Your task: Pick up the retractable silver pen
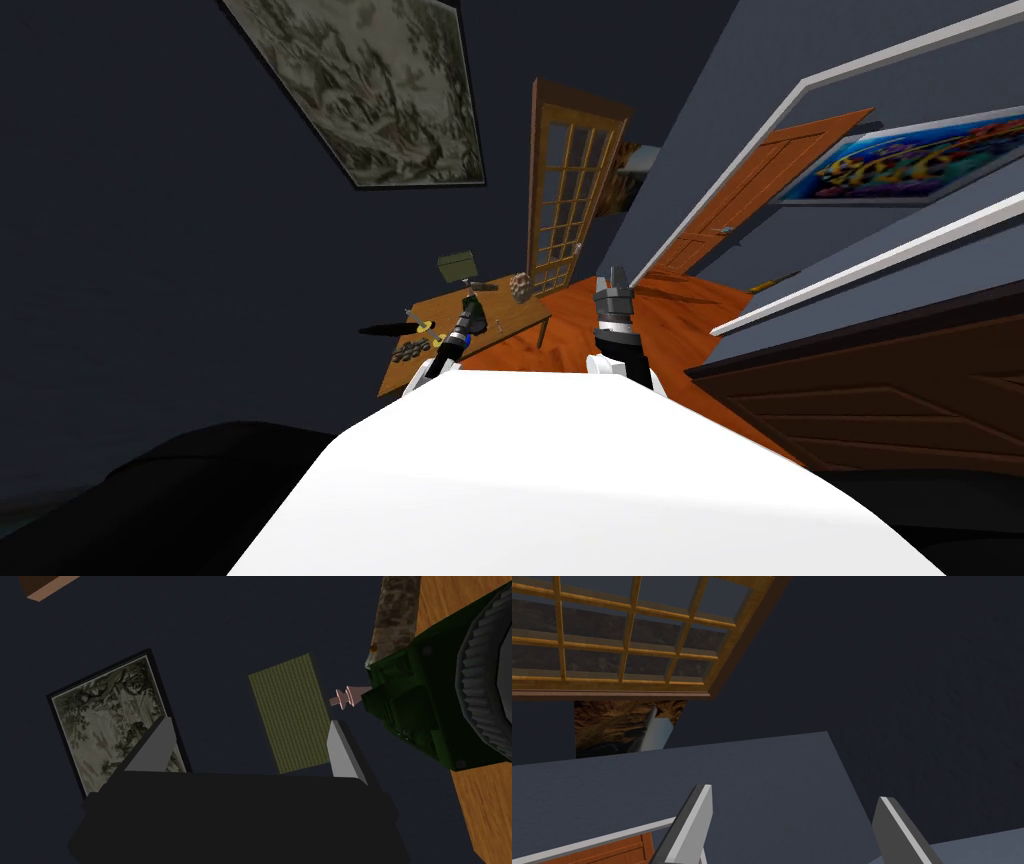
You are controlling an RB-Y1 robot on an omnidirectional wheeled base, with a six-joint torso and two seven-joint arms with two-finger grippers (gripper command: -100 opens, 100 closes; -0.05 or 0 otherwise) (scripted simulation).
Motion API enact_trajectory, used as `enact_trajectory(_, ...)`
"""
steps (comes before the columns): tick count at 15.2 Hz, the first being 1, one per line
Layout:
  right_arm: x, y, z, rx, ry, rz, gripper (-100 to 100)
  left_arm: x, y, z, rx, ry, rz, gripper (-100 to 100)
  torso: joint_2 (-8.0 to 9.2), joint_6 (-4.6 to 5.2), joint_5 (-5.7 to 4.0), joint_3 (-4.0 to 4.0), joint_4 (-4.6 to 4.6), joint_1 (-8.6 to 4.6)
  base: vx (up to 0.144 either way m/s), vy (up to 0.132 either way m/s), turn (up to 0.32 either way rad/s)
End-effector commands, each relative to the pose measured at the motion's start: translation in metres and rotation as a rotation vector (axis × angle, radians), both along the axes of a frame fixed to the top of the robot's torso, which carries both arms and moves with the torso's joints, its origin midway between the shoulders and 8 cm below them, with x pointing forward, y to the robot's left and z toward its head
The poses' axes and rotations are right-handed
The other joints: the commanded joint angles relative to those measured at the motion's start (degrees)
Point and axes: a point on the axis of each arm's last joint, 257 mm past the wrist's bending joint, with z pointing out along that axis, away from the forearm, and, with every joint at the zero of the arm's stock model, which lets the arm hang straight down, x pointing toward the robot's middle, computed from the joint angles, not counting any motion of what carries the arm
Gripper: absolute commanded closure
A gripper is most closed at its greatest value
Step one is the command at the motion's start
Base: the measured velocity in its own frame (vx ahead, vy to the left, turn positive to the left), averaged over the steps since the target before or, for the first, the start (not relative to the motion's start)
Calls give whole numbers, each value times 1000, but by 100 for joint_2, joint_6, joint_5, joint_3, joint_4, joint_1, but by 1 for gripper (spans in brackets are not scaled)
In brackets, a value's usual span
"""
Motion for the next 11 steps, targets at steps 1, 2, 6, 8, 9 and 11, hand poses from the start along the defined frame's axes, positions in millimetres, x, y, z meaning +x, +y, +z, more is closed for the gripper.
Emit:
enact_trajectory(1,0,0,0,0,0,0,0,1,-1,-28,23,78,-12,-100,0,0,0,0,0,0,37,-82,-124)
enact_trajectory(2,0,0,0,0,0,0,0,1,-1,-28,23,78,-12,-100,2,1,0,1,0,-1,31,-77,-106)
enact_trajectory(6,0,0,0,0,0,0,0,-4,4,-86,80,238,-35,-100,0,0,0,0,-1,0,51,-85,-160)
enact_trajectory(8,0,0,0,0,0,0,0,-8,9,-107,104,299,-40,-100,-1,-1,0,-1,0,0,50,-83,-120)
enact_trajectory(9,0,0,0,0,0,0,0,-8,9,-107,104,299,-40,-100,-1,1,0,-1,0,-1,43,-80,-111)
enact_trajectory(11,0,0,0,0,0,0,0,-13,14,-126,128,357,-44,-100,3,0,1,2,0,1,45,-70,-118)
